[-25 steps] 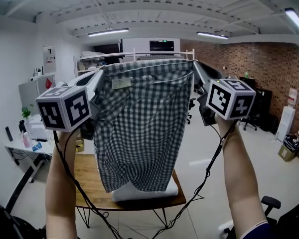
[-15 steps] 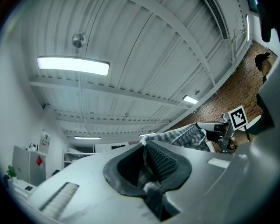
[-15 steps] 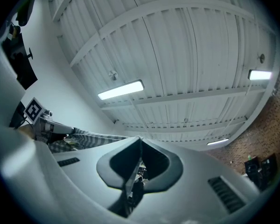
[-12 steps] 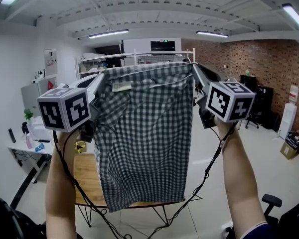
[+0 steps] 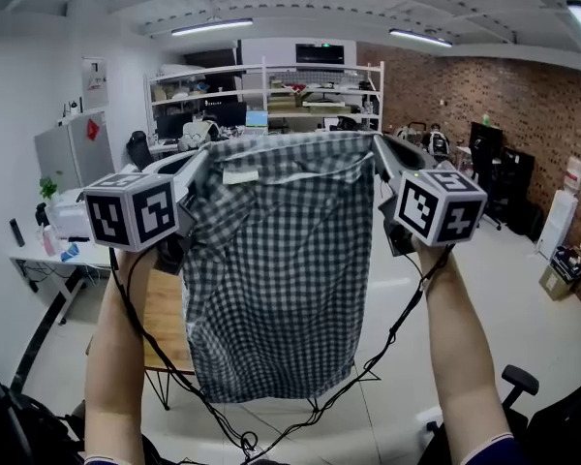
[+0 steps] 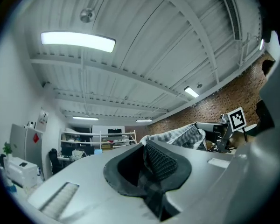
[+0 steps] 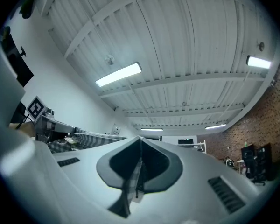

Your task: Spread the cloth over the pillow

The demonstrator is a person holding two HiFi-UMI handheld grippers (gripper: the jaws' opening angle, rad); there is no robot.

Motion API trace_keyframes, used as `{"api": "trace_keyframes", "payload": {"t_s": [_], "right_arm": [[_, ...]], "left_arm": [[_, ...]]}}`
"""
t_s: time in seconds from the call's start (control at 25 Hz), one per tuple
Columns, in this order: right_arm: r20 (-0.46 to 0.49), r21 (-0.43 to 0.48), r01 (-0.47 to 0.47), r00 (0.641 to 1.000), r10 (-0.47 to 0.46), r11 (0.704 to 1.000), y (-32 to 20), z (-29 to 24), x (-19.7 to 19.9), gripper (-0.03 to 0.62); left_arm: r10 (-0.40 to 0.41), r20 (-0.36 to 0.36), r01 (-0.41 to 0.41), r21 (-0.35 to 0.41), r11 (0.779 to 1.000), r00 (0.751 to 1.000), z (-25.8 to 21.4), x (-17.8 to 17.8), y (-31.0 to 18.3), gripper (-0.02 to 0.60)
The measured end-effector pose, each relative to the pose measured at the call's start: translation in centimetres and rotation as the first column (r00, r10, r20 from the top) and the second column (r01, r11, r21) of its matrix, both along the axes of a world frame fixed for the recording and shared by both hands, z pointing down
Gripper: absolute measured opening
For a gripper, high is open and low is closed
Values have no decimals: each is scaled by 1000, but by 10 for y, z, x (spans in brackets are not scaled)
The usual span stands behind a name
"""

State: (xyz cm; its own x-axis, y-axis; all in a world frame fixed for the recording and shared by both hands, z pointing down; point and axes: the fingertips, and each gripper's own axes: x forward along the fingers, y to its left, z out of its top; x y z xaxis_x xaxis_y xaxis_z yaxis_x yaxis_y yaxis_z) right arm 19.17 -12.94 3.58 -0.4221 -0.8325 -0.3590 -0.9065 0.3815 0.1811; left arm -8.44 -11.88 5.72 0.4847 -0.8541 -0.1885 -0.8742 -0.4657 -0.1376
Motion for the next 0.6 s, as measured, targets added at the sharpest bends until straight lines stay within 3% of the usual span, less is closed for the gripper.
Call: {"api": "trace_keyframes", "payload": {"t_s": [0.32,0.6], "right_arm": [[1,-105,5,1000,-5,994,-26,56,-9,26],[-13,-198,-5,1000,2,980,-47,113,-18,26]], "left_arm": [[27,-45,-32,-112,993,999,57,-10,-34,25],[0,-62,-13,-212,977,998,117,-19,-57,25]]}}
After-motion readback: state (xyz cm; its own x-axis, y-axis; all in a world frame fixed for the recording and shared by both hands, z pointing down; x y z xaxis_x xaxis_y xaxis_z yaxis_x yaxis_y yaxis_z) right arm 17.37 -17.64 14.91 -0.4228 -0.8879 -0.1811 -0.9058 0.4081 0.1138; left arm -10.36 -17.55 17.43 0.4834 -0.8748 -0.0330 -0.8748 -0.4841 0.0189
